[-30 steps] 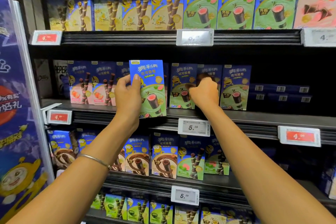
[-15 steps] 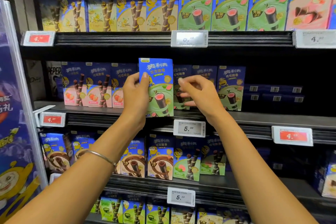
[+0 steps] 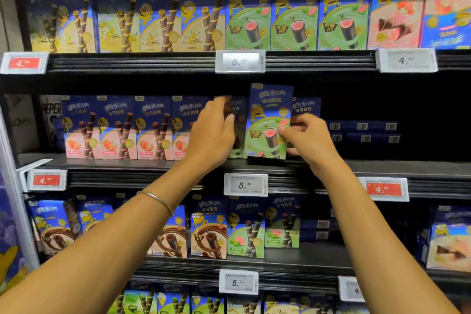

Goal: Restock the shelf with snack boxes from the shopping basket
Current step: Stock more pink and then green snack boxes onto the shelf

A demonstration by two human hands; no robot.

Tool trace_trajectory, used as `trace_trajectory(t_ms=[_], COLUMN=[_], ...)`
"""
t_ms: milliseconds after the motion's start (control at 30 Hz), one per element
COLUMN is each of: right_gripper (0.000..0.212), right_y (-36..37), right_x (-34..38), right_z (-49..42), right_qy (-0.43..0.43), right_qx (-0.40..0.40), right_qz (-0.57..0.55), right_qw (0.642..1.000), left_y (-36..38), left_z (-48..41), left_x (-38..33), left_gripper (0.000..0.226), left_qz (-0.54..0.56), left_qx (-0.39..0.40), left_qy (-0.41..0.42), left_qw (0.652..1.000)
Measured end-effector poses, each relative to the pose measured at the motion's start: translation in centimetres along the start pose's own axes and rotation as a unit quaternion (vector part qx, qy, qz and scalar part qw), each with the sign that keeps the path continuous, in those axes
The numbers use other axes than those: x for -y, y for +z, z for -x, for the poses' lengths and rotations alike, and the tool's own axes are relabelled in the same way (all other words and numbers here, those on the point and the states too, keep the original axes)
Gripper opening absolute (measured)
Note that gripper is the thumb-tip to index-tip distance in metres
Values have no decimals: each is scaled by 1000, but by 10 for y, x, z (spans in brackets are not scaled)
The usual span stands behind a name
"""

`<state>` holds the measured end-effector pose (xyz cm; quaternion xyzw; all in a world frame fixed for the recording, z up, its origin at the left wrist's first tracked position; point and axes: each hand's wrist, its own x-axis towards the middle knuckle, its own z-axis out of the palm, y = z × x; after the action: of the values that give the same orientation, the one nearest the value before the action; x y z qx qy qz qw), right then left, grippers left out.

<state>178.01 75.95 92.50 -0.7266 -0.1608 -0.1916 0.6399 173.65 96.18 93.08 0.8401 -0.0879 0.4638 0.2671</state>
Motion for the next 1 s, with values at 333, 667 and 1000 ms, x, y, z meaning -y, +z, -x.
trace_trajectory(t_ms=[333, 667, 1000], right_gripper=[32, 25, 21], right_y=[-3, 11, 22], right_x=[-25, -24, -22], right_z=[-13, -21, -27], right_qy=[-36, -54, -42], right_qx=[-93, -109, -101], right_qz=[227, 311, 303], right_qw=[969, 943, 947], left_y=[4, 12, 9], left_z=[-33, -37, -36], left_x=[5, 13, 10], left_gripper=[114, 109, 109], left_qz=[-399, -415, -401], left_qx=[90, 78, 75], left_qy=[144, 132, 129], left_qw=[901, 897, 904])
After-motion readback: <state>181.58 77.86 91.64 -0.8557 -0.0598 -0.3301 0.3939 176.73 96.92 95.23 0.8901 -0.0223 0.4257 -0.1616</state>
